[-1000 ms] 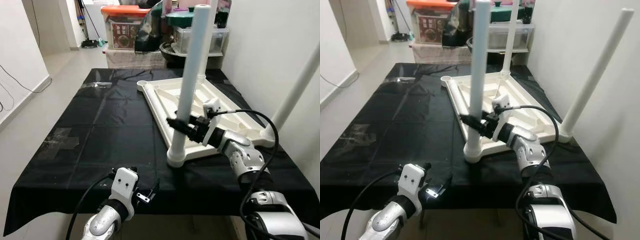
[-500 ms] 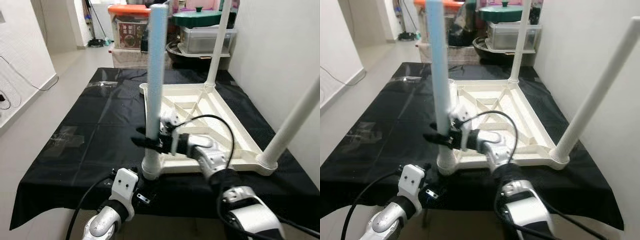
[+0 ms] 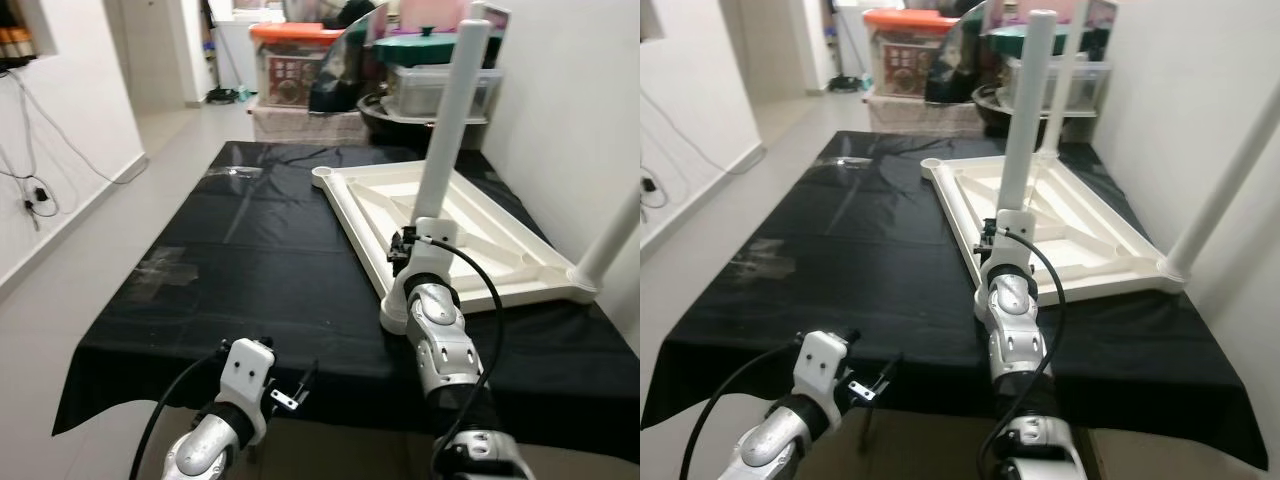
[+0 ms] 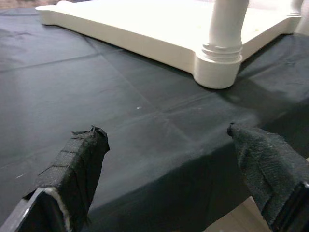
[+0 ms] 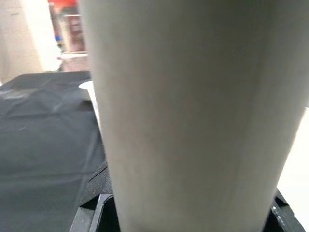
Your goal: Building children table
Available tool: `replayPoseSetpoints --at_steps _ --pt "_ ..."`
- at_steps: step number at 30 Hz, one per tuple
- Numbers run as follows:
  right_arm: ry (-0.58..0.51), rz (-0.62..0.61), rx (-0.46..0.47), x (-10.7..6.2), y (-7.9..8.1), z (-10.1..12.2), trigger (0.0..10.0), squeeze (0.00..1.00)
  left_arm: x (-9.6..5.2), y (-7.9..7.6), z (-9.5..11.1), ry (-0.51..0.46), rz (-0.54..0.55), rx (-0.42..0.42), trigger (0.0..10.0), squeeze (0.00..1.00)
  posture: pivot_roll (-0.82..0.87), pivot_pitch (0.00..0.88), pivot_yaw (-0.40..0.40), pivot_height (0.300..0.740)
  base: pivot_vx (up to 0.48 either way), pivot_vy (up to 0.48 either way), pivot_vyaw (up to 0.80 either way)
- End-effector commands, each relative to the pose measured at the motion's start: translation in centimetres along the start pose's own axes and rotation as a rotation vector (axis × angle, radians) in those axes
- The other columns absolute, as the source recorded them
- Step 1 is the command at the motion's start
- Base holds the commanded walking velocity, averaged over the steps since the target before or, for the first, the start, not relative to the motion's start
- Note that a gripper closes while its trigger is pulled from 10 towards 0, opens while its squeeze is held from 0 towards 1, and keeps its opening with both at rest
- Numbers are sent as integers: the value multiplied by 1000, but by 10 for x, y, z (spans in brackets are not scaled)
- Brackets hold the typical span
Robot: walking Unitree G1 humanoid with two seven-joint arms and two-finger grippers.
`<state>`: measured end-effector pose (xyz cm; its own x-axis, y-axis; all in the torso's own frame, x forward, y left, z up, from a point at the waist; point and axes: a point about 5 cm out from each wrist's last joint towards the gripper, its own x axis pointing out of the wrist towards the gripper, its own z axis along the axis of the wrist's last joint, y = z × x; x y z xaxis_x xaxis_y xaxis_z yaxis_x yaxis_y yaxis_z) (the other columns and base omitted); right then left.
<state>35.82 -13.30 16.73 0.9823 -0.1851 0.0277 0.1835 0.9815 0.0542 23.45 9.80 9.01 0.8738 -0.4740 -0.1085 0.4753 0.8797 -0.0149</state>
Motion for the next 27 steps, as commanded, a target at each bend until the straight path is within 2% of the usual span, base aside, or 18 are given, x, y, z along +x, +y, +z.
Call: replayPoseSetpoints --at_steps 1,2,3,4,5,8,9,10,11,13,14,16,18,19,20,23,25,27 --pt "31 -9 93 -4 5 -8 10000 0 -1 0 -2 14 1 5 10000 0 108 0 -31 740 0 0 0" --pt "16 73 145 -6 20 -8 10000 0 0 0 -2 12 5 4 10000 0 112 0 -34 740 0 0 0" --pt "16 73 145 -6 20 -8 10000 0 0 0 -2 12 5 4 10000 0 112 0 -34 740 0 0 0" --pt "-7 165 183 -7 32 -6 10000 1000 0 0 -2 10 8 3 10000 0 110 0 -37 740 0 0 0" --pt "-28 251 218 -8 41 -4 10000 1000 0 0 -2 9 12 2 10000 0 110 0 -37 740 0 0 0" --pt "-82 320 203 -5 45 6 10000 1000 0 0 -1 7 14 1 10000 0 112 0 -41 740 0 0 0" --pt "-91 395 234 -1 44 12 10000 0 1 1 -1 7 14 1 10000 0 111 0 -40 740 0 0 0" --pt "-91 395 234 -1 44 12 10000 0 1 1 -1 7 14 1 10000 0 111 0 -40 740 0 0 0" --pt "-77 535 265 4 42 16 10000 0 1 1 -1 7 14 0 10000 0 111 0 -38 740 0 0 0" --pt "-68 652 287 6 40 20 10000 0 1 1 -1 6 15 0 10000 0 111 0 -38 740 0 0 0" --pt "-68 652 287 6 40 20 10000 0 1 1 -1 6 15 0 10000 0 111 0 -38 740 0 0 0" --pt "5 1024 228 2 35 23 10000 0 1 2 -1 6 14 1 10000 0 109 0 -31 740 0 0 0" --pt "5 1024 228 2 35 23 10000 0 1 2 -1 6 14 1 10000 0 109 0 -31 740 0 0 0" --pt "30 1187 180 -3 33 25 10000 0 2 2 -1 7 12 1 10000 0 111 0 -35 740 0 0 0" --pt "30 1187 180 -3 33 25 10000 0 2 2 -1 7 12 1 10000 0 111 0 -35 740 0 0 0" --pt "83 1530 115 -15 38 28 10000 0 3 2 -1 6 12 6 10000 0 133 0 -50 740 0 0 0" --pt "83 1530 115 -15 38 28 10000 0 3 2 -1 6 12 6 10000 0 133 0 -50 740 0 0 0" --pt "100 1652 127 -20 46 29 10000 0 3 2 0 5 17 7 10000 0 133 0 -51 740 0 0 0"
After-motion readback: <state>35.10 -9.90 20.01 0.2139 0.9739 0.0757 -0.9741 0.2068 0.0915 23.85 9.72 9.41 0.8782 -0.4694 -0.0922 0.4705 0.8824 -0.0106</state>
